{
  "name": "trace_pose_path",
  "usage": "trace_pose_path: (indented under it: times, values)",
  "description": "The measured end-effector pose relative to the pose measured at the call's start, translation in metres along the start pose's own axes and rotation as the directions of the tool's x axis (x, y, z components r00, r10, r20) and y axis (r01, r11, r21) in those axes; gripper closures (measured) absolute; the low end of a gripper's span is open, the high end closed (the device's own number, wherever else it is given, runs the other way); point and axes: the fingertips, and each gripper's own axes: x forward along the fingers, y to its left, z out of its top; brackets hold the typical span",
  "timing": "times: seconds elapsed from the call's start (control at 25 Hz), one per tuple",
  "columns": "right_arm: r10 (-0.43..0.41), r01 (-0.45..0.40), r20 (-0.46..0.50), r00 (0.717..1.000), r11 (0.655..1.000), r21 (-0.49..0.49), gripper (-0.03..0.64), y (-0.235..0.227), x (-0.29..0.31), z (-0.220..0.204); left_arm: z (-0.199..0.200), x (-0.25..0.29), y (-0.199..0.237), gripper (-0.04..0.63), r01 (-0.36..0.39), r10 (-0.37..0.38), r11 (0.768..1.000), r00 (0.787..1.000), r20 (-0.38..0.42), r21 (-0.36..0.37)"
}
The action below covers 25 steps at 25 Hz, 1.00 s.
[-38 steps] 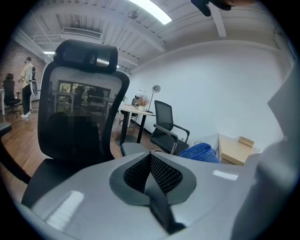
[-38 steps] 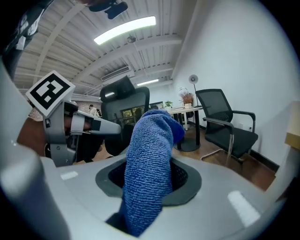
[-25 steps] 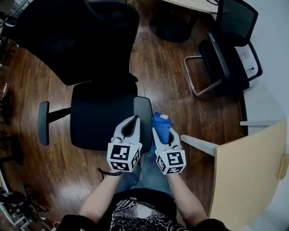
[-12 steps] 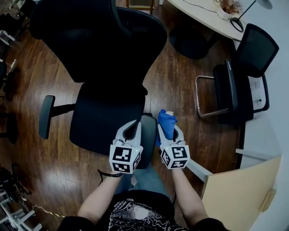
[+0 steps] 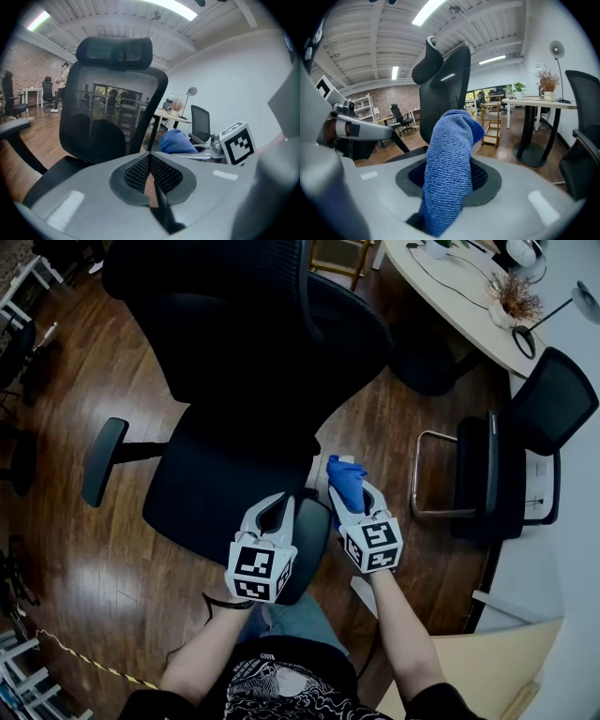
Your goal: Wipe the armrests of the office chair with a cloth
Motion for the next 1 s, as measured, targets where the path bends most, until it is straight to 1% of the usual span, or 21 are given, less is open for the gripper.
trace_pose_path:
  times: [0.12,0.32,0.52,0.64,0.72,0.84,1.0]
  values:
    - [0.069,-0.07,-0.03,0.997,0.996,-0.046,0.478,0.011,0.016,0.006,0.0,-0.006,0.009,0.617,-0.027,0.027,0.999,1.0,0.01,-0.022]
    - [0.125,-0.132,-0.059,0.99,0.982,-0.133,0.478,0.021,0.043,0.023,-0.005,-0.02,0.028,0.617,-0.072,0.073,0.996,0.997,0.019,-0.054]
    - [0.208,-0.224,-0.096,0.973,0.954,-0.2,0.477,0.045,0.065,0.039,-0.007,-0.032,0.035,0.617,-0.084,0.086,0.995,0.996,0.027,-0.062]
    - [0.238,-0.269,-0.143,0.961,0.926,-0.263,0.477,0.061,0.075,0.043,-0.007,-0.04,0.04,0.617,-0.093,0.095,0.994,0.995,0.031,-0.065]
    - [0.234,-0.271,-0.156,0.96,0.919,-0.288,0.478,0.065,0.079,0.044,-0.009,-0.045,0.045,0.617,-0.096,0.099,0.993,0.995,0.032,-0.069]
    - [0.219,-0.244,-0.124,0.968,0.937,-0.25,0.477,0.066,0.083,0.055,-0.011,-0.053,0.052,0.617,-0.094,0.097,0.993,0.995,0.038,-0.074]
    - [0.223,-0.25,-0.134,0.966,0.938,-0.239,0.478,0.085,0.091,0.06,-0.013,-0.062,0.06,0.617,-0.076,0.079,0.994,0.996,0.039,-0.081]
